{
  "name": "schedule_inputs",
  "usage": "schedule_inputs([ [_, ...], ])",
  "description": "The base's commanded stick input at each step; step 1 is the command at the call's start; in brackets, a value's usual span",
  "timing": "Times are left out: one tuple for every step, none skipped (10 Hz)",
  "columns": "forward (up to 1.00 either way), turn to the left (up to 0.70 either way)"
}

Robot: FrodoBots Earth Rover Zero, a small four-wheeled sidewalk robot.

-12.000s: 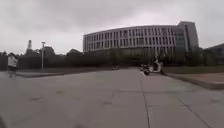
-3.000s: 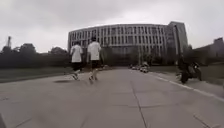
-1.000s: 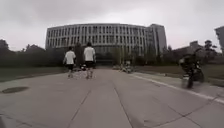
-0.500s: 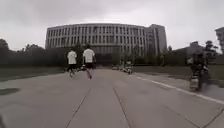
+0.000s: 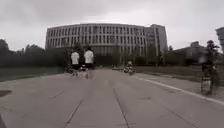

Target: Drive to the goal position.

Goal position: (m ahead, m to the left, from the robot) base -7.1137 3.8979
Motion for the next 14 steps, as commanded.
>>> schedule_inputs([
  [0.70, 0.00],
  [0.70, 0.00],
  [0.70, 0.00],
  [0.70, 0.00],
  [0.70, 0.00],
  [0.70, 0.00],
  [0.70, 0.18],
  [0.70, 0.21],
  [0.70, 0.00],
  [0.70, 0.00],
  [0.70, 0.00],
  [0.70, 0.00],
  [0.70, 0.00],
  [0.70, 0.00],
])
